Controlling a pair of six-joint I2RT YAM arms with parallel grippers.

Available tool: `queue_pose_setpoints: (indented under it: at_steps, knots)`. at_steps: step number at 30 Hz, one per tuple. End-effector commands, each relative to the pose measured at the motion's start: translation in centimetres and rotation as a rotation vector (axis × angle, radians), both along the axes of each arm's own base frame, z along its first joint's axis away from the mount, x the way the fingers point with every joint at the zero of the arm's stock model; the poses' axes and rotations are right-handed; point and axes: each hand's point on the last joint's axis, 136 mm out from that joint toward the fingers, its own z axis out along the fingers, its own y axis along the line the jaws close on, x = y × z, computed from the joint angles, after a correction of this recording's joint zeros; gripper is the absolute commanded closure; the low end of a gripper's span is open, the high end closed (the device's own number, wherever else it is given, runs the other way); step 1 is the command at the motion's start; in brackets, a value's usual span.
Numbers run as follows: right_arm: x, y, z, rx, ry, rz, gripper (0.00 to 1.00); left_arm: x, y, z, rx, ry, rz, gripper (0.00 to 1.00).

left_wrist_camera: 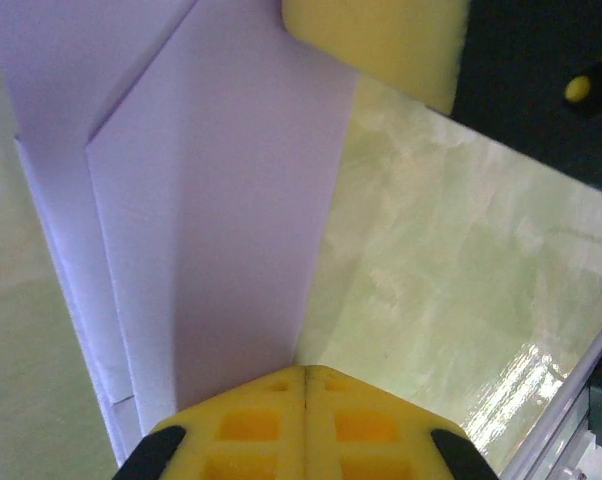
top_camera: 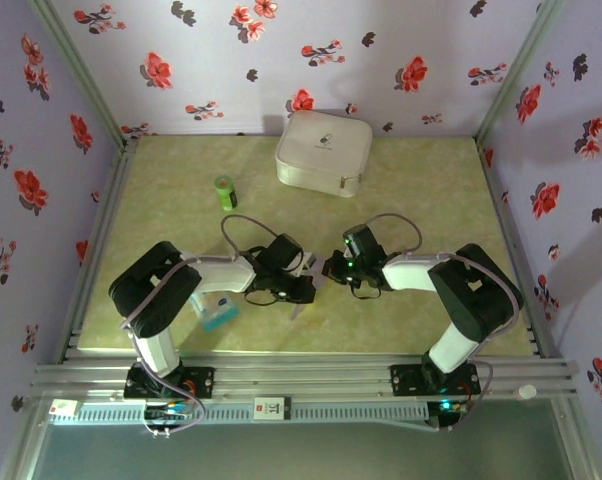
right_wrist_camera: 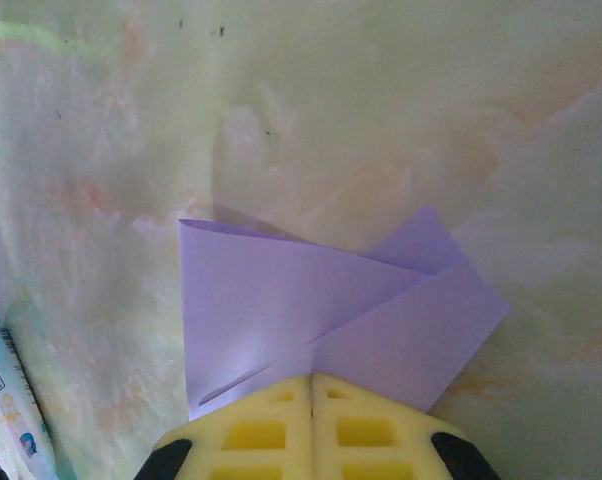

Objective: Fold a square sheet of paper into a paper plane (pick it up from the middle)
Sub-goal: Fold the wing for the fifth time at the center of the table.

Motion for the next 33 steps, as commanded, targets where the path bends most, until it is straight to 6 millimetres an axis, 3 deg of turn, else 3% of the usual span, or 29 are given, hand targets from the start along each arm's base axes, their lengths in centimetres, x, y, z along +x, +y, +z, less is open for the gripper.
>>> queue_pose_setpoints:
  at_steps: [1,33]
  knots:
    - [-2.0,-3.1,-4.1,-0.151,0.109,-0.06,1.0,-2.8,3.2,-2.3,0.121,0.082,0.009,0.98]
    - [-1.9,-3.2,-4.3,-0.167,0.115,-0.054,1.0,-8.2,9.1,-2.5,0.211,0.157,-0.026,0.96]
